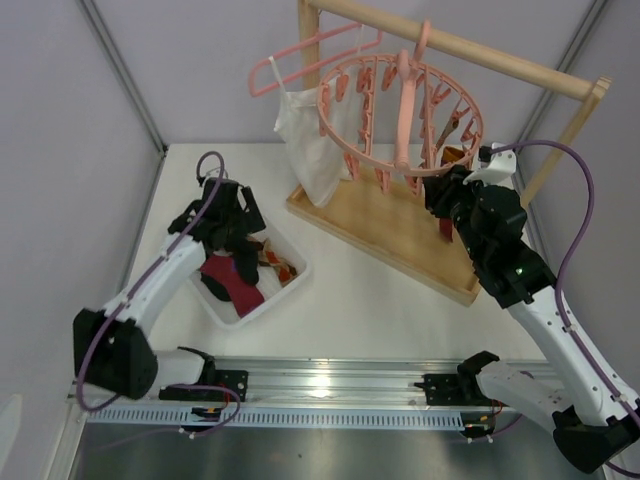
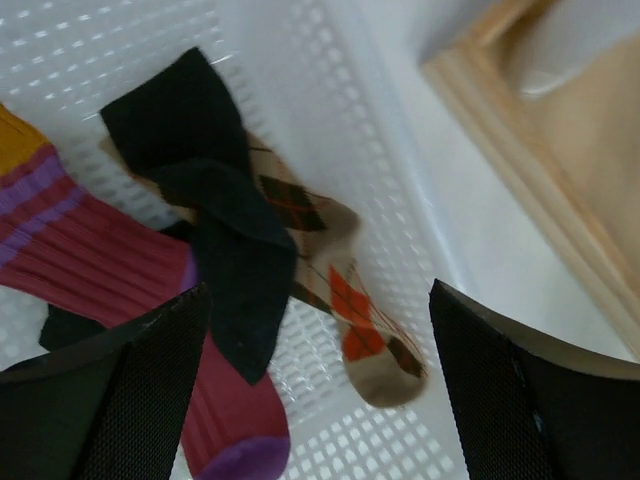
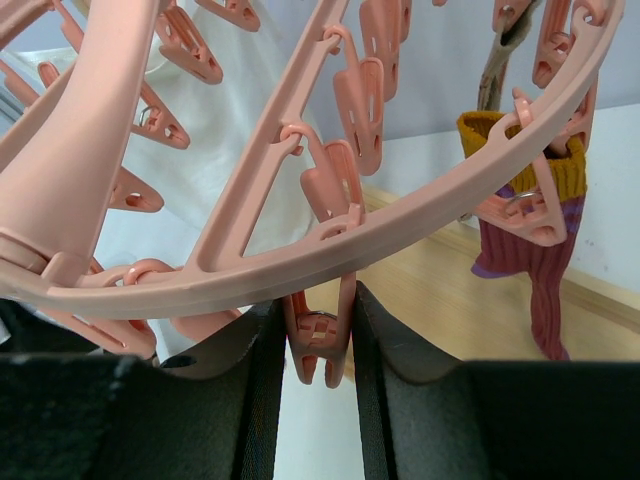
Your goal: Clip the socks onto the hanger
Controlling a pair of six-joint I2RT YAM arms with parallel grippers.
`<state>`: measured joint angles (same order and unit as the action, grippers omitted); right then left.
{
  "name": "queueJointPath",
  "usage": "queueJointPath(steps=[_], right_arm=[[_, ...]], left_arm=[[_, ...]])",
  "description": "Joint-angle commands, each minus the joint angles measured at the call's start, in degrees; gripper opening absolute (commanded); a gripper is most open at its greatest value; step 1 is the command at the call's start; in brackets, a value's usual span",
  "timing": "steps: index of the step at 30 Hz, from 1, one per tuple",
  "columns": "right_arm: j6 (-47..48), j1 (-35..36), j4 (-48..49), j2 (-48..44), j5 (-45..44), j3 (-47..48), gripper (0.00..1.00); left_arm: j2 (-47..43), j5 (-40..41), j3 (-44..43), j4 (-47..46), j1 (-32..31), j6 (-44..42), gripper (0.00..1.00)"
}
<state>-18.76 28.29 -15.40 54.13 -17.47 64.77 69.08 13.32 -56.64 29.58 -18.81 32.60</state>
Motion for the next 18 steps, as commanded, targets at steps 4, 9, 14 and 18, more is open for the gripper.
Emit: queueJointPath(steps=[4, 9, 14, 18], right_arm=[[0.9, -0.2, 2.7, -1.7, 0.1, -0.7, 0.0], [1.5, -0.3, 2.7, -1.9, -0.1, -1.1, 0.0], [2.1, -0.3, 3.2, -1.9, -0.5, -1.6, 0.0], [1.7, -0.3, 3.8, -1.7, -0.3, -2.4, 0.0]], left_arm=[[18.7, -6.6, -12.9, 10.4, 9.2, 1.2, 0.87], [25.4, -5.7, -16.7, 11.6, 11.4, 2.6, 0.81], [29.3, -5.1, -17.3, 12.3, 12.3, 3.2, 0.73], [31.1, -4.4, -17.7, 12.1, 12.5, 3.2, 0.63]])
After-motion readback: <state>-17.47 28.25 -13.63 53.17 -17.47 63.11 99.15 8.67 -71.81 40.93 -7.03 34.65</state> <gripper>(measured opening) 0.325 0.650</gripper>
